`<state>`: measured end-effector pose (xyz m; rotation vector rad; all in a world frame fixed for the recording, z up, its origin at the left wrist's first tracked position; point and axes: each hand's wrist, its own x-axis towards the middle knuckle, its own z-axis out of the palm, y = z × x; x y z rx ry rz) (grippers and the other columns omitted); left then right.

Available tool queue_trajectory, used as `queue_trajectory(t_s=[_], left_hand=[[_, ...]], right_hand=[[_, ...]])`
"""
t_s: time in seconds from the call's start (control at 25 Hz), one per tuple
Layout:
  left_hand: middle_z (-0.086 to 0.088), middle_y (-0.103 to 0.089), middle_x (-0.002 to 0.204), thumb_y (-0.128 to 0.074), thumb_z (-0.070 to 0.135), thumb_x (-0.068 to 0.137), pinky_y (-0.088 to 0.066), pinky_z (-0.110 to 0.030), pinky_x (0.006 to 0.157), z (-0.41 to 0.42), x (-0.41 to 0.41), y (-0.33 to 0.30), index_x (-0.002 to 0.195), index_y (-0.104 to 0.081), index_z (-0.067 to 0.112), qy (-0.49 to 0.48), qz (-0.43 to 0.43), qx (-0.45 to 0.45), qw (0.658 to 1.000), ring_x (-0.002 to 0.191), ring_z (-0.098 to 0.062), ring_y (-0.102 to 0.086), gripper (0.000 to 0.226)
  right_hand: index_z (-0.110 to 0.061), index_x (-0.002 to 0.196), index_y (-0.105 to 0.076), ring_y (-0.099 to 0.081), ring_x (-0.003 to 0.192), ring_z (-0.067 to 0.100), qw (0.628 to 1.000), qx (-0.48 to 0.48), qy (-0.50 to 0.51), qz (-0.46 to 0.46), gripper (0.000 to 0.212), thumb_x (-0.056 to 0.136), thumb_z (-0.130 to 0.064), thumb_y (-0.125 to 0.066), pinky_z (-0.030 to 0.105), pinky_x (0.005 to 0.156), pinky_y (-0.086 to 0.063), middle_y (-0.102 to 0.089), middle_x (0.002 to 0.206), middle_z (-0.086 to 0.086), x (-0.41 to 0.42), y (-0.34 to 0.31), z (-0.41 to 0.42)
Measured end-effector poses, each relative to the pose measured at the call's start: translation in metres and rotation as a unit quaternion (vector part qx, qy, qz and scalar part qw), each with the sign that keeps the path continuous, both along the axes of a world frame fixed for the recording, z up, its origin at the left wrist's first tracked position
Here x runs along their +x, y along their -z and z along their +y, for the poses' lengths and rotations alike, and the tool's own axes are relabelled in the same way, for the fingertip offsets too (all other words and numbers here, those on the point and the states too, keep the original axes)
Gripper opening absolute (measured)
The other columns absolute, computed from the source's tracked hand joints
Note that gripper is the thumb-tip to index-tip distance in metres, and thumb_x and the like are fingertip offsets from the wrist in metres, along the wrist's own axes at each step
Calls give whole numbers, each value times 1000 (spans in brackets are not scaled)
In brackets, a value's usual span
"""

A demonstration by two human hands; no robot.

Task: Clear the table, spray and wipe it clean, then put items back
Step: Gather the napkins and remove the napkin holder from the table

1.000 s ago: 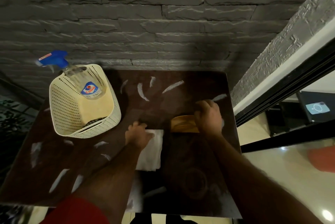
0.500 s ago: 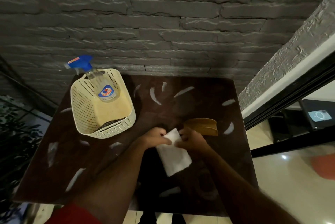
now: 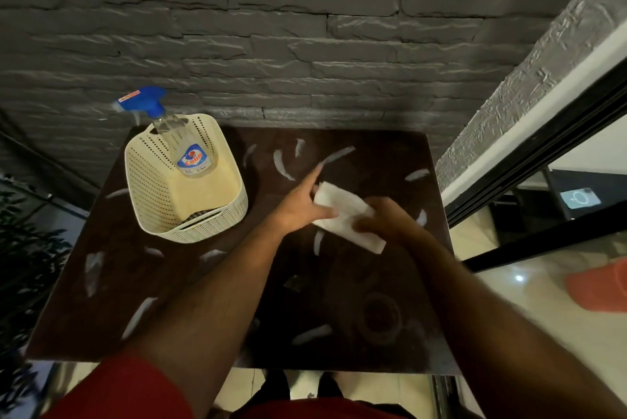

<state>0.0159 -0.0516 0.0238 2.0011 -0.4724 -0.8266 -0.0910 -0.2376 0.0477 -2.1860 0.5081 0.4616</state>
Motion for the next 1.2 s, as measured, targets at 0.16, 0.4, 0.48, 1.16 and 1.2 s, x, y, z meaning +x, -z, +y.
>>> queue_trajectory(t_s=[0.16,0.4,0.48,1.16,1.2], left_hand=[[10,-19,154,-84,39,68,-35,-24,97,-34,-6,-21,150,-14,45,141,-241,81,957,134,-7,-29,108],[4,-62,110,-63,29,90,-45,-30,84,-60,4,-35,120,-62,29,181,-347,116,913,105,-13,-57,31],[5,-61,98,-63,28,89,-44,-30,76,-68,1,-36,103,-66,27,172,-378,135,900,95,-14,-59,14],[4,-66,104,-48,20,92,-44,-36,82,-81,-27,30,111,-65,31,99,-389,243,883,101,-23,-57,28],[4,-66,104,-48,21,92,-43,-36,83,-80,-27,31,111,-65,32,93,-391,245,882,101,-22,-58,29]], right_hand=[[-12,114,-64,-64,97,22,1000,-4,-31,1,36,81,-23,-73,39,86,-54,-66,103,6,8,-17,-25],[-20,111,-64,-61,89,14,973,-198,-80,-93,27,84,-19,-68,25,73,-44,-67,100,0,20,-13,-57],[-22,107,-65,-56,78,10,955,-257,-81,-120,22,86,-19,-66,26,69,-44,-69,98,-1,20,-6,-61],[-22,112,-65,-60,105,28,920,-363,-73,-130,27,91,-16,-49,38,84,-44,-67,110,5,-2,48,-76],[-22,110,-65,-61,103,28,920,-364,-69,-131,25,91,-16,-50,38,82,-45,-67,109,5,-2,50,-77]])
